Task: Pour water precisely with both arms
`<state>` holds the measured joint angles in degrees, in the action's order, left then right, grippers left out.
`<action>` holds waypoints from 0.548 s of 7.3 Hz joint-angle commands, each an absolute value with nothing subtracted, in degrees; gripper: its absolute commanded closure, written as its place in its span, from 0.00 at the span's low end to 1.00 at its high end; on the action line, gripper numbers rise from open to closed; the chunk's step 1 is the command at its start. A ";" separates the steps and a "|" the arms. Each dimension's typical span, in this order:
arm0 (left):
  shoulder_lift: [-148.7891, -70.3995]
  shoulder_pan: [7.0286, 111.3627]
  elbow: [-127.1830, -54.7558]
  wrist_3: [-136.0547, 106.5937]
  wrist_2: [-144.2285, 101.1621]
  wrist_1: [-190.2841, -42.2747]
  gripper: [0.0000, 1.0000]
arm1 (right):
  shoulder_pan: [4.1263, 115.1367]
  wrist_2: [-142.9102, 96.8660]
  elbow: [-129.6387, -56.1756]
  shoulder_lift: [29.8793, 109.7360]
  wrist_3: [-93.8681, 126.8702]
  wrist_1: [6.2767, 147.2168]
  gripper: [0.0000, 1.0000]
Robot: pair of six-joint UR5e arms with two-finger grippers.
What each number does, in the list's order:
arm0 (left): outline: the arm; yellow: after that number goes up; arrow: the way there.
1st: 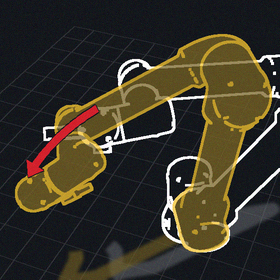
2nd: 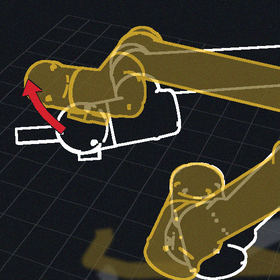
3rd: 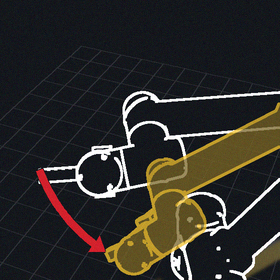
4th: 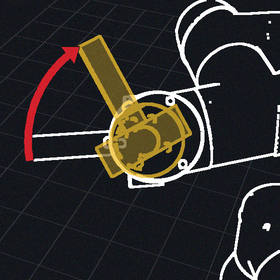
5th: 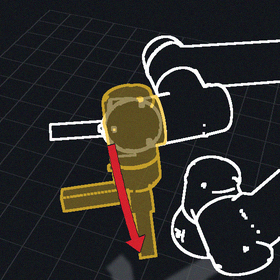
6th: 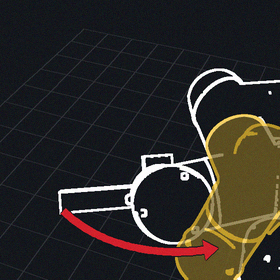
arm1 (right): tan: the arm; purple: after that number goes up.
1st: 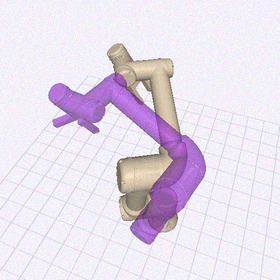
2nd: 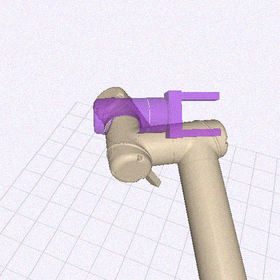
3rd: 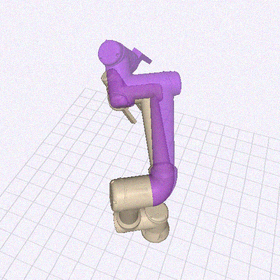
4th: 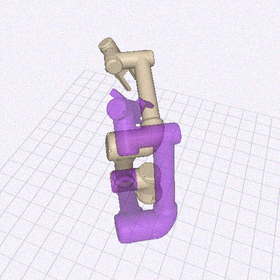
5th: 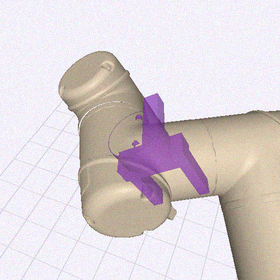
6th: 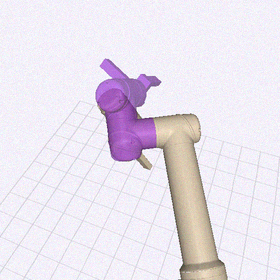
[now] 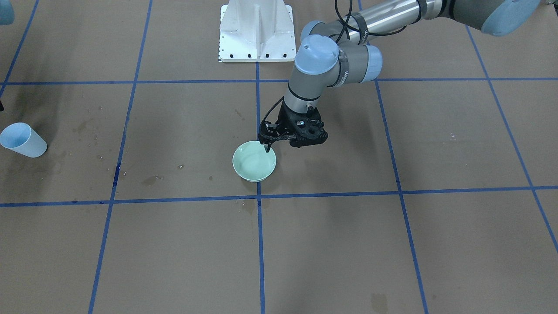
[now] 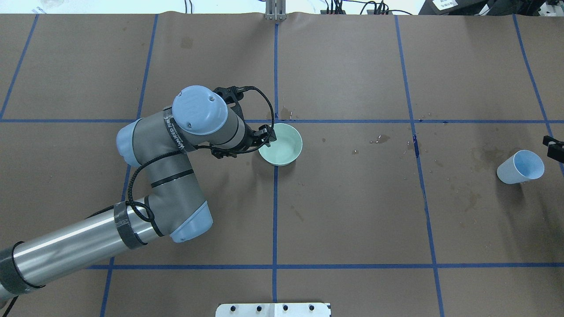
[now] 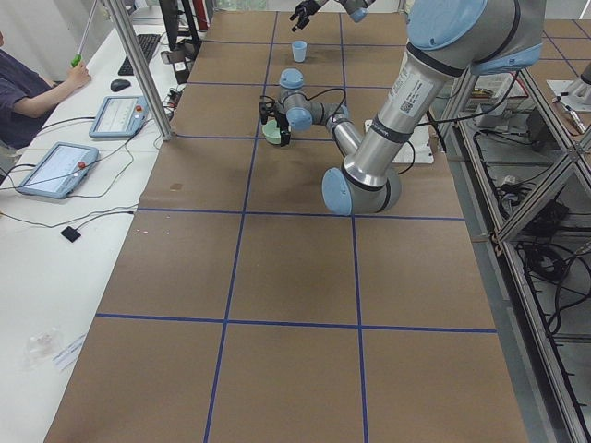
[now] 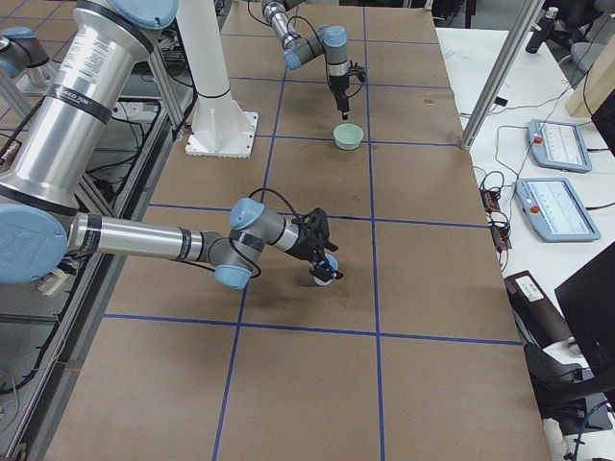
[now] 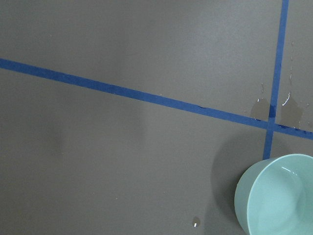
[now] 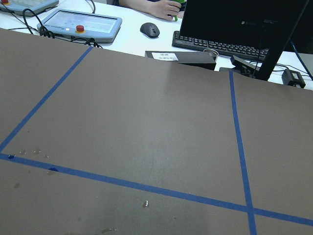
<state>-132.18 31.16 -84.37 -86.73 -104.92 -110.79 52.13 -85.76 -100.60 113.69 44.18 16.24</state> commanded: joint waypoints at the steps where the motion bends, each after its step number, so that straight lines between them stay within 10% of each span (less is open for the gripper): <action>1: -133.95 30.76 -80.69 -87.63 -104.50 -113.03 0.04 | 56.05 -90.85 -100.55 112.41 43.24 18.01 0.01; 4: -133.95 30.76 -80.24 -87.45 -104.59 -113.03 0.45 | 68.35 -107.01 -100.55 108.11 35.35 26.51 0.01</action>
<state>-133.91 30.77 -80.36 -87.49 -104.58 -113.02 64.26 -101.76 -100.54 109.37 38.49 23.02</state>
